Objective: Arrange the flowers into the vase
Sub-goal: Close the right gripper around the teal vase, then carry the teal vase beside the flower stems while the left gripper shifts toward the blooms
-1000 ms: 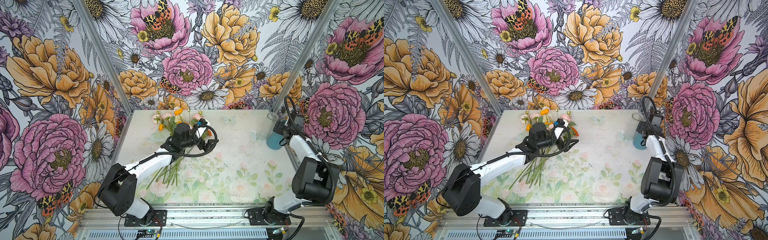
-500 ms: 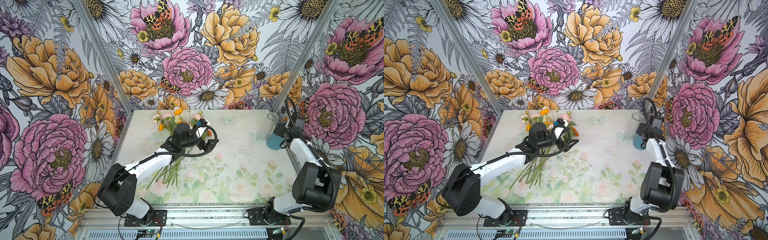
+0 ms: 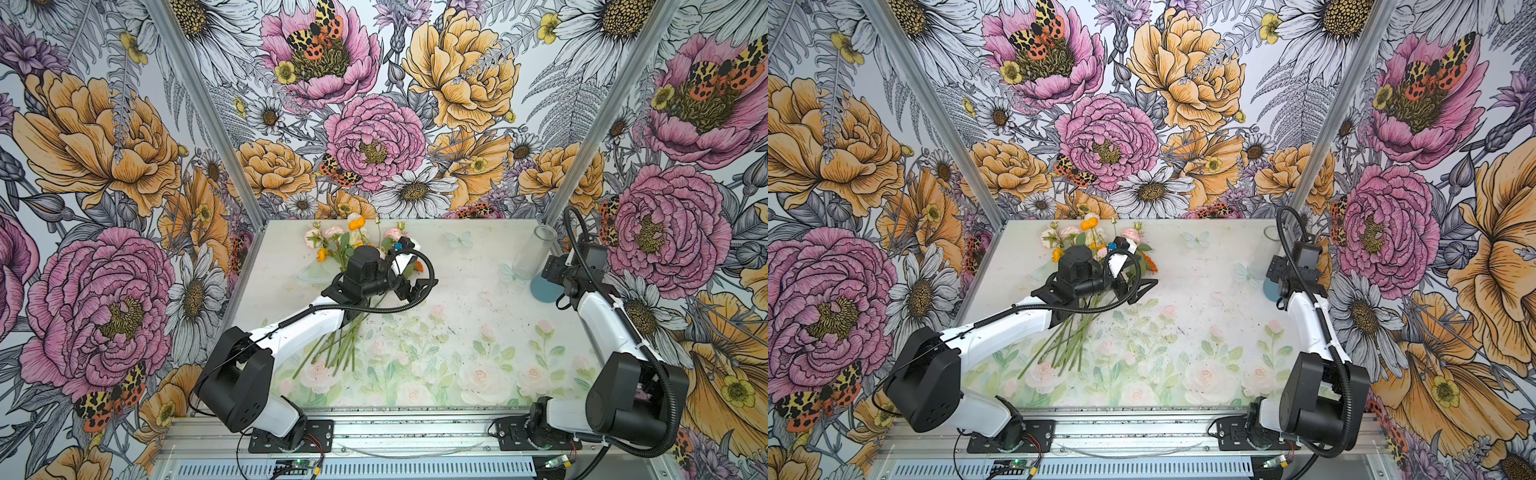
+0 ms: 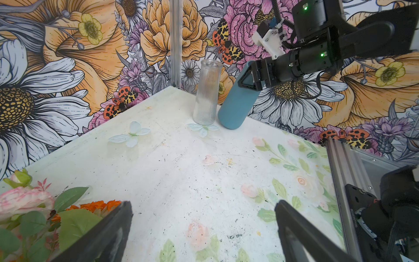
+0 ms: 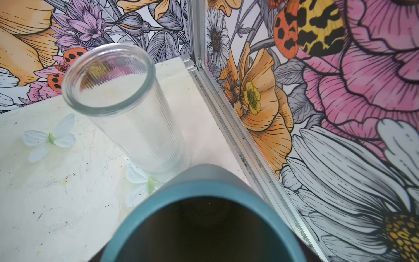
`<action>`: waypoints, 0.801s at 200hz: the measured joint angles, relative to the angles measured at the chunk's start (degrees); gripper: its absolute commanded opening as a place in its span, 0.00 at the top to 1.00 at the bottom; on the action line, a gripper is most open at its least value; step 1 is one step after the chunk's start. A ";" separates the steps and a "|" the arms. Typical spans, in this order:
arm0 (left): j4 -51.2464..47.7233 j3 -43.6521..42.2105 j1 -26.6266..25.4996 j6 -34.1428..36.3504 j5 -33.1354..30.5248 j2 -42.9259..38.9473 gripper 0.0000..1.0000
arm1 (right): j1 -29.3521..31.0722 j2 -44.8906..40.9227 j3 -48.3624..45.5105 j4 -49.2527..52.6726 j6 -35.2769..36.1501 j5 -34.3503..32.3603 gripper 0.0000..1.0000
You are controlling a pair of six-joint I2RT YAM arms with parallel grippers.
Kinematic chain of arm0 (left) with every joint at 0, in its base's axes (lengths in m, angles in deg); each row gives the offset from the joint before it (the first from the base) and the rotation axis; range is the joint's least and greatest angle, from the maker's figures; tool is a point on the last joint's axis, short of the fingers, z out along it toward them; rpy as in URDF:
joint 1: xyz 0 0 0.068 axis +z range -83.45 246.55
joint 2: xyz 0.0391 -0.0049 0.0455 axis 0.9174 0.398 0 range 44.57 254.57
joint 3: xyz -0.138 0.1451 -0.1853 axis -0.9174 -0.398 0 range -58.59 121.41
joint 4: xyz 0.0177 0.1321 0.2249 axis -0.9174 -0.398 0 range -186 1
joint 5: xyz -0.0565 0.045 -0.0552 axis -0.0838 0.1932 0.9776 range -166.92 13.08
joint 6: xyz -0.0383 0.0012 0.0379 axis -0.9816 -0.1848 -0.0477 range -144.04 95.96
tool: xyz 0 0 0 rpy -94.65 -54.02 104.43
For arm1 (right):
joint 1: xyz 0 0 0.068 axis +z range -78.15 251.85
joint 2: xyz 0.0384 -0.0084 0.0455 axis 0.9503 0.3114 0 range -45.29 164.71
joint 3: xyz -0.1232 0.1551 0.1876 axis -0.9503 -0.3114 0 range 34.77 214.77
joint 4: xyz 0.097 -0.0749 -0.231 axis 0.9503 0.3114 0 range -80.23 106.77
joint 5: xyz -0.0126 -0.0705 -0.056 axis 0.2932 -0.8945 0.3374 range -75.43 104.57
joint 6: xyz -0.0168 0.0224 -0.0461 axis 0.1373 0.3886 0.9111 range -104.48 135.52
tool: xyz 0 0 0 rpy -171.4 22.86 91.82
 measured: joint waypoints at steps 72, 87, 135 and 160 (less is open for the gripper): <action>0.00 0.00 -0.28 0.00 0.00 -0.02 0.01 | 0.37 -0.44 0.00 0.52 -0.52 0.68 0.42; 0.00 0.00 -0.28 0.00 0.00 -0.07 0.01 | 0.76 -1.29 0.00 2.14 -0.76 1.66 0.42; 0.00 0.00 -0.28 0.00 -0.02 -0.39 0.01 | 3.43 -3.85 0.00 7.23 -1.22 5.44 0.45; 0.02 0.00 0.00 0.00 -0.02 -0.70 0.01 | 6.82 -4.74 0.00 8.33 -1.40 7.56 0.46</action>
